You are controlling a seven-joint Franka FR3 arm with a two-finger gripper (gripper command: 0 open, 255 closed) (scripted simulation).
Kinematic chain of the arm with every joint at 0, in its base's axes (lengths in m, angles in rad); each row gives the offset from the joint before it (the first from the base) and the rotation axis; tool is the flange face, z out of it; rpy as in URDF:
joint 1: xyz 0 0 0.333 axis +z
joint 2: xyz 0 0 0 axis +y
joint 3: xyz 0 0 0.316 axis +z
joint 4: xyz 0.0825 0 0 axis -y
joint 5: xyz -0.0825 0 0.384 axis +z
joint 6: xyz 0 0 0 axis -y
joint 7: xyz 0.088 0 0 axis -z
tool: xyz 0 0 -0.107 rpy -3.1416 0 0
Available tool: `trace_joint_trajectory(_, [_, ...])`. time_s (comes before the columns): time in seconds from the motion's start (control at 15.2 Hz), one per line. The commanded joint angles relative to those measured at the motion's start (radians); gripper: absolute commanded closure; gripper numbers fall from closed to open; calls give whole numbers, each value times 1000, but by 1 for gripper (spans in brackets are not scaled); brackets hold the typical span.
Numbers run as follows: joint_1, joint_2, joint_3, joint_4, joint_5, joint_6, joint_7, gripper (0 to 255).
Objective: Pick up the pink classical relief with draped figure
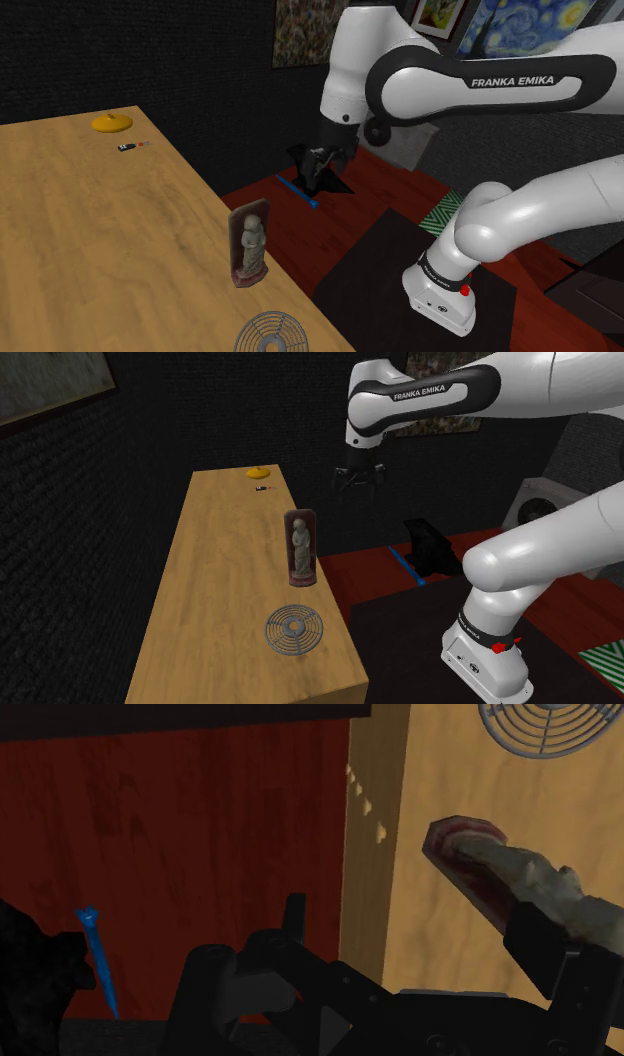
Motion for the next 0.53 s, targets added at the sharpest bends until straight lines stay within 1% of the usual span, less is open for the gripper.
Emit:
trace_joint_trajectory(0.0, [-9,60,54,32,14,37,78,0])
trace_joint_trajectory(0.26, [-33,185,156,94,14,116,226,0])
trace_joint_trajectory(0.46, [-56,296,234,153,-17,174,349,0])
